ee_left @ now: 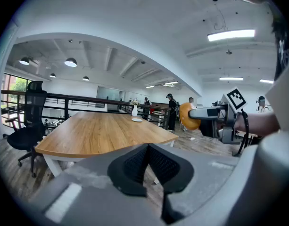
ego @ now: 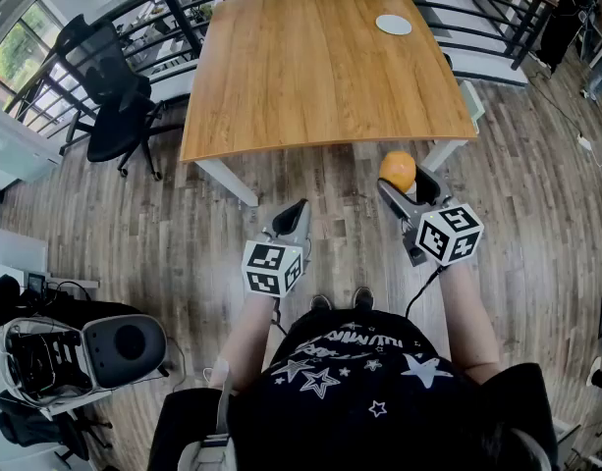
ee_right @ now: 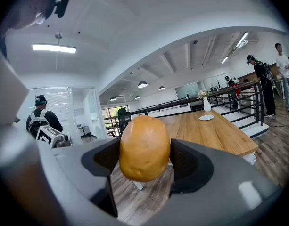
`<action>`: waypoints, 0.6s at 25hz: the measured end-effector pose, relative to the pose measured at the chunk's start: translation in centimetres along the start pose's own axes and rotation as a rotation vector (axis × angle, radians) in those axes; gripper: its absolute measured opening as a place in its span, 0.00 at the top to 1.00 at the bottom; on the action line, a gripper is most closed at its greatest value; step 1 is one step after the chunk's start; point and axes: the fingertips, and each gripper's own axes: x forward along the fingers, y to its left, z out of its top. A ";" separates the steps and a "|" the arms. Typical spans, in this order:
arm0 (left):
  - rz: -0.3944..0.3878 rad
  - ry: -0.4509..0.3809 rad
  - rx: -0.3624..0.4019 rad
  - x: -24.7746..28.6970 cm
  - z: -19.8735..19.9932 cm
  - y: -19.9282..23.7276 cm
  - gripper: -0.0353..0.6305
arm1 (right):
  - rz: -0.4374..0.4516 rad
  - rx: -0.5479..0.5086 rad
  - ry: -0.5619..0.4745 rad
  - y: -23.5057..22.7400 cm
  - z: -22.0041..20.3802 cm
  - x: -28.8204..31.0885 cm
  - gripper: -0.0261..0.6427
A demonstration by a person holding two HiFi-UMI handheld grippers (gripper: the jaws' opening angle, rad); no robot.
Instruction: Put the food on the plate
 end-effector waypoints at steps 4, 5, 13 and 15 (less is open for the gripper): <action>-0.001 0.000 0.006 -0.3 0.0 0.6 0.95 | -0.014 -0.001 0.007 0.3 -0.6 0.3 0.46; -0.003 -0.001 0.007 -0.4 0.1 0.6 0.95 | -0.017 0.002 0.007 0.4 -0.6 0.3 0.46; -0.014 0.006 0.006 -1.2 -0.6 0.6 0.95 | -0.020 0.011 0.030 1.3 -2.2 0.5 0.46; -0.016 0.011 0.002 -1.6 -0.9 0.3 0.95 | -0.022 0.010 0.039 1.4 -2.4 0.3 0.46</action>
